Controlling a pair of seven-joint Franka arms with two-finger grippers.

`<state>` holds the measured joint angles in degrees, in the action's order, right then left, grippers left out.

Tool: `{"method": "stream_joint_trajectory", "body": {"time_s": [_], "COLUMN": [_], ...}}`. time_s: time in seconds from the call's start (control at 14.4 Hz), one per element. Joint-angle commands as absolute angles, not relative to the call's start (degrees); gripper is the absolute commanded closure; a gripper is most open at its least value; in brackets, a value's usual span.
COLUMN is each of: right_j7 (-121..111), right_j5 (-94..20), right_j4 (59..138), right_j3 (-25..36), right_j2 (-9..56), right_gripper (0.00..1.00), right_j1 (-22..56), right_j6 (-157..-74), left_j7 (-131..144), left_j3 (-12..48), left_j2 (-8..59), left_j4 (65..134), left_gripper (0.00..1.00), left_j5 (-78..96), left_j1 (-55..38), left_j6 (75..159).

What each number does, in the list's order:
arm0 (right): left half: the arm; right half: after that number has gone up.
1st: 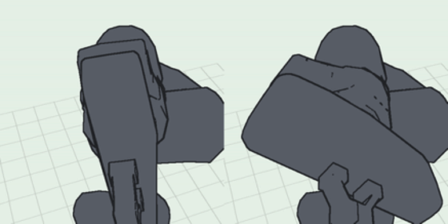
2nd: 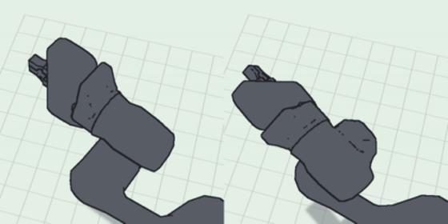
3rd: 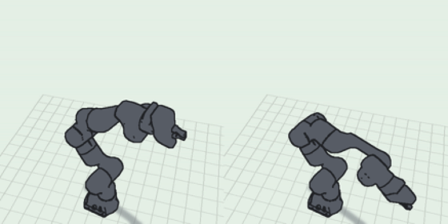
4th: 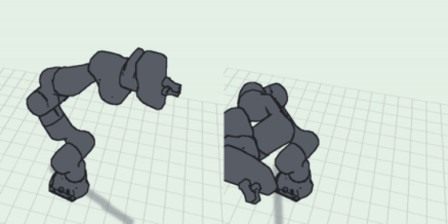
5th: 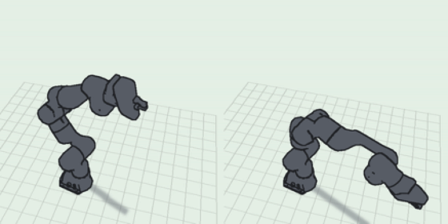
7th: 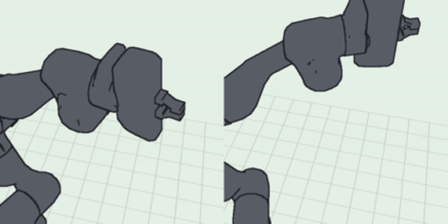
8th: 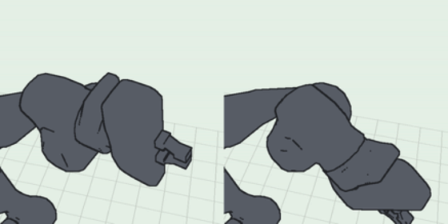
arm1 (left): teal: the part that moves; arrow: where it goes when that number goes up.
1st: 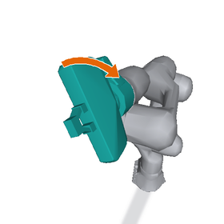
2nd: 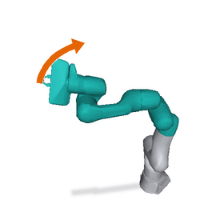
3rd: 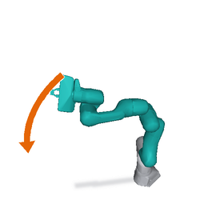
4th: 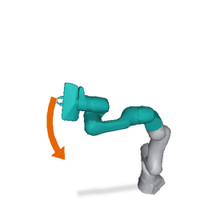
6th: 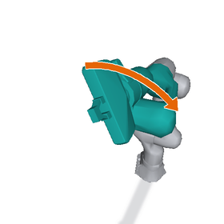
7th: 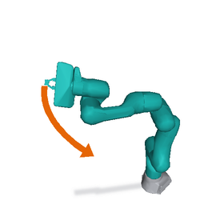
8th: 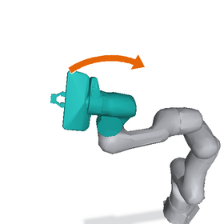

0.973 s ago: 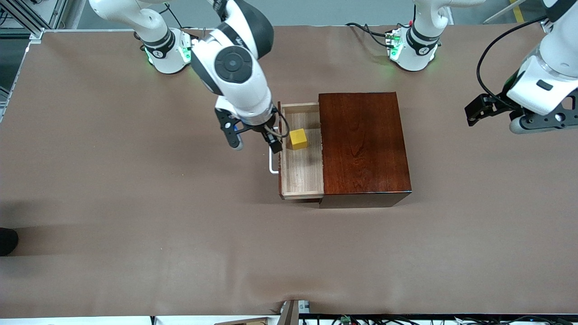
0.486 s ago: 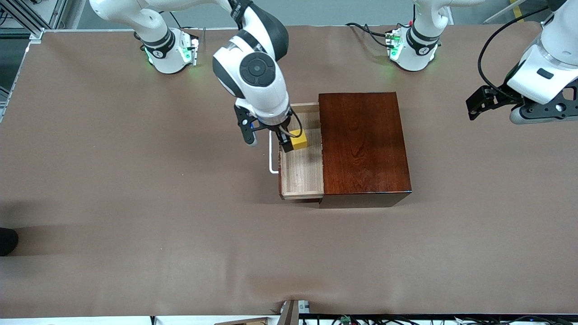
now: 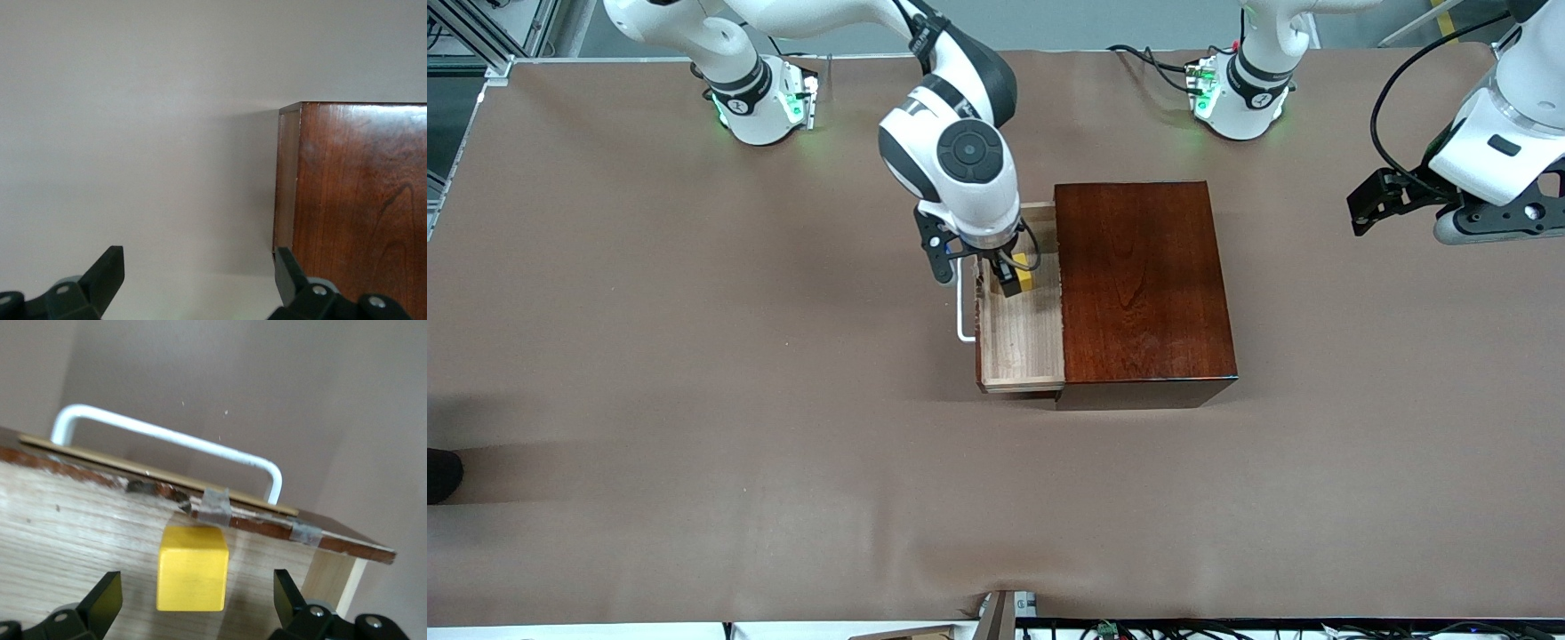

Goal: Open drawer, take yellow block, close drawer
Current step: 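Close the right gripper on the yellow cube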

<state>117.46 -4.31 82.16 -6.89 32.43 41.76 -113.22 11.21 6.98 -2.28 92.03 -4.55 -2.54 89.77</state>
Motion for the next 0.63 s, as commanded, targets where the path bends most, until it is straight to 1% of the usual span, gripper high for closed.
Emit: {"method": "stream_joint_trajectory", "body": {"time_s": [0.0, 0.56], "right_j7": [120.5, 123.1], "right_j5": [-4.3, -4.0], "right_j4": [80.5, 80.8], "right_j3": [-6.3, -6.3], "right_j2": [34.1, 36.6], "right_gripper": [0.00, 0.00], "right_j1": [43.1, 45.0], "right_j6": [-114.6, -114.5], "left_j7": [9.7, 9.7], "left_j3": [7.6, 7.6], "left_j2": [-4.2, -4.3], "left_j4": [93.1, 93.2], "left_gripper": [0.00, 0.00], "left_j5": [-3.2, -3.2], "left_j1": [-1.0, -1.0], "left_j6": [89.5, 89.5]}}
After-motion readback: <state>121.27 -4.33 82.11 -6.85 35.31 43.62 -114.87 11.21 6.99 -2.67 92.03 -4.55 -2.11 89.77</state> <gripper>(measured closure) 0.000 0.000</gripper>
